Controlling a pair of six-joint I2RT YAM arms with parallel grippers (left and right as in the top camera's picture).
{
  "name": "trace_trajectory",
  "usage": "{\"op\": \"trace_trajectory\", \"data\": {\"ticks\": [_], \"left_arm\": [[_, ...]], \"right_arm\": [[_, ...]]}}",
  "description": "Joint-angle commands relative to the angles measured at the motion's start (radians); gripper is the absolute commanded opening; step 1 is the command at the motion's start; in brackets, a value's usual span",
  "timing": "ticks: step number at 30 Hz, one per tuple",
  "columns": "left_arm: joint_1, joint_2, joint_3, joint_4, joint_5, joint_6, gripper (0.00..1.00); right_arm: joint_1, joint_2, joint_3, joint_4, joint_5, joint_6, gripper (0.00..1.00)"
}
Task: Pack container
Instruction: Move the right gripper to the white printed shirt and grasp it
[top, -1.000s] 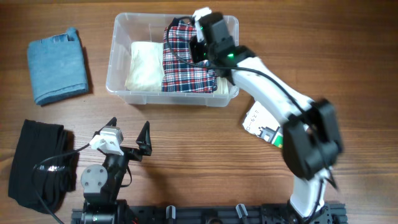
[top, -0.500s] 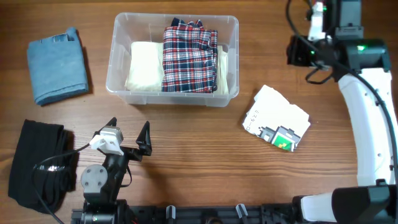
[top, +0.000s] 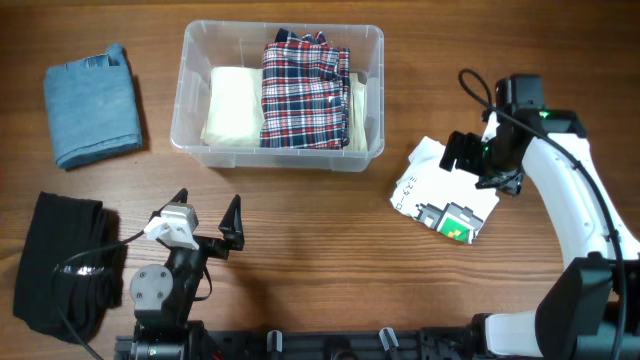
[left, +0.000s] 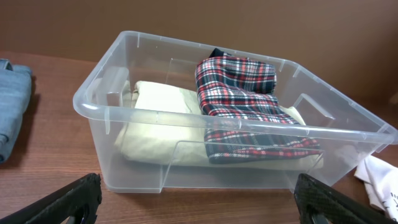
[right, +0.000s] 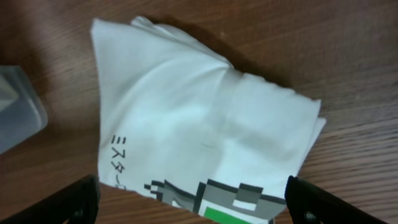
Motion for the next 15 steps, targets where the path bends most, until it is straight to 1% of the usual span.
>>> {"op": "trace_trajectory", "data": {"ticks": [1,5,10,12,13,15], "left_arm": [[0.007,-0.002,-0.004,-0.004,0.012,-0.009,1.00],[0.007,-0.002,-0.004,-0.004,0.012,-0.009,1.00],[0.007,-0.002,-0.004,-0.004,0.012,-0.009,1.00],[0.007,-0.002,-0.004,-0.004,0.012,-0.009,1.00],[0.007,-0.002,-0.004,-0.004,0.012,-0.009,1.00],[0.007,-0.002,-0.004,-0.004,0.012,-0.009,1.00]], "right_arm": [[-0.003,-0.009,-0.043,0.023,-0.016,0.100,0.94],[-0.004,-0.009,-0.050,0.004,-0.016,0.134,0.96],[-0.035,-0.009,-0.050,-0.043,-0.005,0.218,0.96],[-0.056,-0.009,-0.050,-0.061,-0.002,0.219,0.97],[-0.076,-0.009,-0.050,-0.072,0.013,0.220,1.00],[-0.103,-0.009,-0.050,-0.077,0.039,0.222,1.00]]}}
